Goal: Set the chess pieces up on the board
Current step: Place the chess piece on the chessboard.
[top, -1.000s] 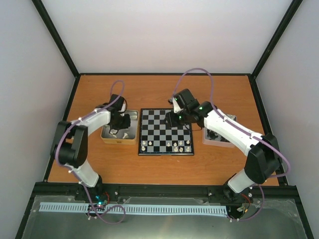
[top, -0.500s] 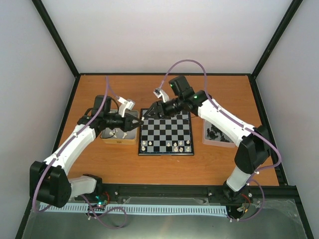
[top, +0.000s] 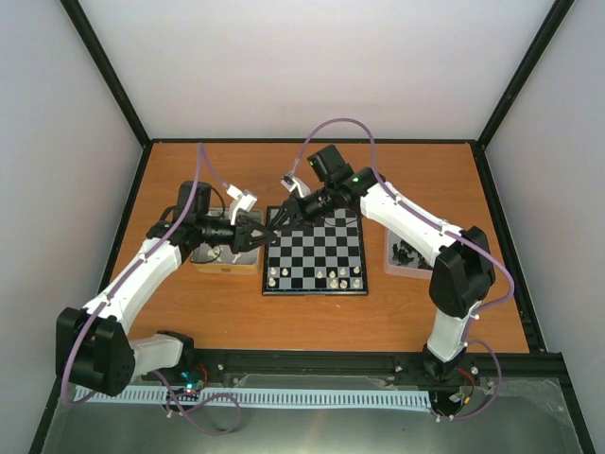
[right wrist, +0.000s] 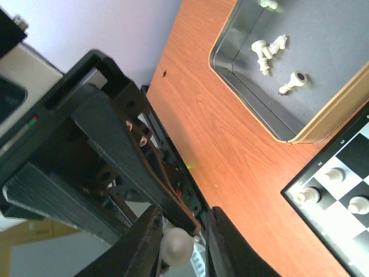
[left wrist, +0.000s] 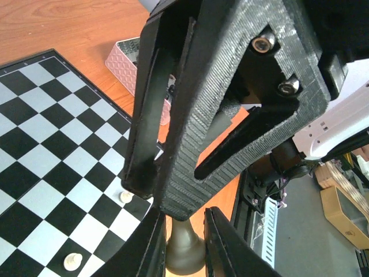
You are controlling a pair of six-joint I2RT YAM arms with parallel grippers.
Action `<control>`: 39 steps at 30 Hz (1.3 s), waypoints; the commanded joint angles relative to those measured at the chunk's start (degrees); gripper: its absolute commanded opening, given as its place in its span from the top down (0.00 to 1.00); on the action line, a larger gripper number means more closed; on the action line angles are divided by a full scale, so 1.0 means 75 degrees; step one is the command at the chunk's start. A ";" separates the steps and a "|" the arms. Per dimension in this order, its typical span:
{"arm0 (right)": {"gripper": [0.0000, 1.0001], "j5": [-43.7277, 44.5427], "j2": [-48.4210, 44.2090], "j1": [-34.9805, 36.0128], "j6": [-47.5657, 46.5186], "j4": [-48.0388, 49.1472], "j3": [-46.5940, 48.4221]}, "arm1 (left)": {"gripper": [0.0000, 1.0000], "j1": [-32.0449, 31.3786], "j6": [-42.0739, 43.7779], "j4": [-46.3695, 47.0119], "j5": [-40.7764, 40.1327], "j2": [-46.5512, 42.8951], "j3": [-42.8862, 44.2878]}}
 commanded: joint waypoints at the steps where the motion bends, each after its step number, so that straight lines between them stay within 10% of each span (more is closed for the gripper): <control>1: 0.81 0.0078 0.0083 0.0029 0.0046 -0.0134 0.0160 | 0.91 -0.0048 0.0287 0.0243 0.0029 -0.0204 -0.0012; 7: 0.90 -0.0143 -0.0172 0.0029 -0.0146 -0.0119 0.0083 | 0.89 -0.0050 0.0304 0.0143 -0.0267 -0.0152 0.0047; 11: 0.95 0.0243 -0.0327 0.0030 -0.0119 0.0119 -0.0059 | 0.53 -0.0053 0.0177 -0.0074 -0.0757 -0.0124 0.0170; 17: 0.96 0.4153 -0.0953 0.0106 -0.0805 0.0362 -0.1094 | 0.31 -0.0030 -0.0669 0.0075 -0.2984 -0.0817 -0.0018; 24: 0.96 0.7726 -0.1810 0.1331 -0.1200 0.0598 -0.2444 | 0.24 0.0055 -0.2319 -0.0052 -0.6181 -0.1852 -0.0015; 39: 0.97 0.9655 -0.2412 0.3132 -0.0751 0.3332 -0.5442 | 0.11 0.0096 -0.2714 -0.0125 -0.7641 -0.3048 -0.0376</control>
